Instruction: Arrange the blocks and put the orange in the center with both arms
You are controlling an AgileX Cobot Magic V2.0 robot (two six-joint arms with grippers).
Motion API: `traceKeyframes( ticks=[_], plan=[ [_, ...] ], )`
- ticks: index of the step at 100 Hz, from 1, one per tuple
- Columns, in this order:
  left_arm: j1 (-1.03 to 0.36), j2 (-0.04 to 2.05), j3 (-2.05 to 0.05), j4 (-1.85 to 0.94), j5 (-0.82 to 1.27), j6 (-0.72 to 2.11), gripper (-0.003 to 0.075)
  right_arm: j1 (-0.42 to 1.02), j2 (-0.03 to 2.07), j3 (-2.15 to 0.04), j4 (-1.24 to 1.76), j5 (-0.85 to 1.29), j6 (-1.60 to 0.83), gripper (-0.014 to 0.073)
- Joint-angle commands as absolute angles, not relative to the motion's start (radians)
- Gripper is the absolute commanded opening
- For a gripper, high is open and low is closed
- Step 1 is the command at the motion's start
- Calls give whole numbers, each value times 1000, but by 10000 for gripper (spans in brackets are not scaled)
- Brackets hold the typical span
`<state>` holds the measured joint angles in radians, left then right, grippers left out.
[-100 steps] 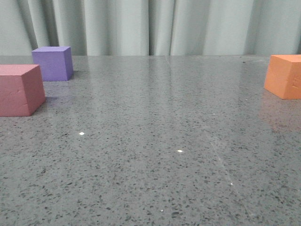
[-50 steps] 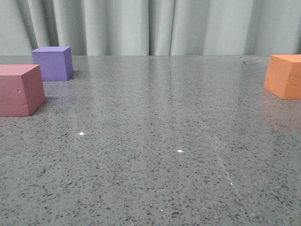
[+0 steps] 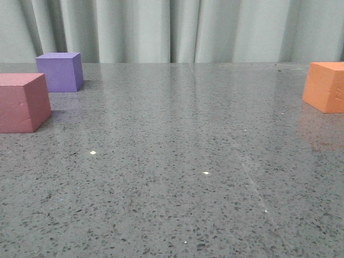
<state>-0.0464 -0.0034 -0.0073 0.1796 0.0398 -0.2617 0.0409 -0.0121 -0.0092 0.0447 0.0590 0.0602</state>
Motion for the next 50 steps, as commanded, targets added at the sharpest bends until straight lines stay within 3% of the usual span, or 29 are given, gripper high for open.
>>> traceKeyframes(
  ticks=[1,50],
  plan=[
    [-47,-24,-52,162,13,-263,-19,41,1,-122,35,26,48,-68],
    [-47,458,-698,36,740,-269,-19,41,523,-720,39,659,48,-68]
  ],
)
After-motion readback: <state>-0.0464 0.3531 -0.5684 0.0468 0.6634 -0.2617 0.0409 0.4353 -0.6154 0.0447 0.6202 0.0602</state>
